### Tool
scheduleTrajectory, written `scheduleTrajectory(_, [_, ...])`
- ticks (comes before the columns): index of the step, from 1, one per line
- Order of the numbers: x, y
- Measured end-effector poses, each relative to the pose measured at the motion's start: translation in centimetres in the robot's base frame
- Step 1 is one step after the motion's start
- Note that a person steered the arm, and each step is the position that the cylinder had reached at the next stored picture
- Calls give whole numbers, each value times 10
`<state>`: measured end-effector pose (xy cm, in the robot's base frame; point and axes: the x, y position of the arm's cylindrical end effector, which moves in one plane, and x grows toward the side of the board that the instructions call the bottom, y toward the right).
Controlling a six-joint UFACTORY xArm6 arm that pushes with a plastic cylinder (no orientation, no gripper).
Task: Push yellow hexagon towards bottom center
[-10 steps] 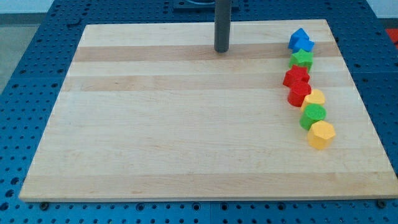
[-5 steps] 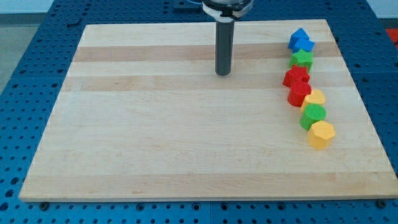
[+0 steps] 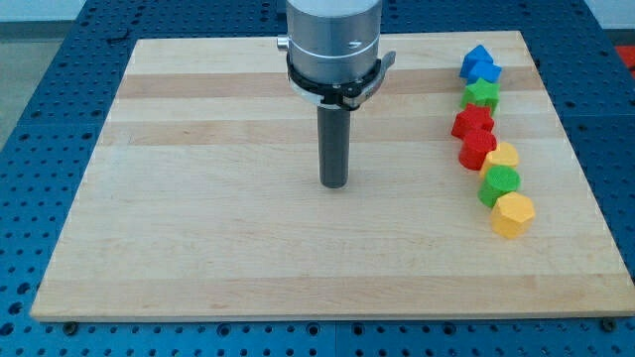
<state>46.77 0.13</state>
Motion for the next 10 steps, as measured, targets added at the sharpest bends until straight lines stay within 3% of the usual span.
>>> scheduleTrajectory(1, [12, -3])
scheduleTrajectory(2, [81, -2])
scheduleTrajectory(4, [106, 4])
scheduleTrajectory(6, [151, 65])
scheduleTrajectory(10, [150, 213])
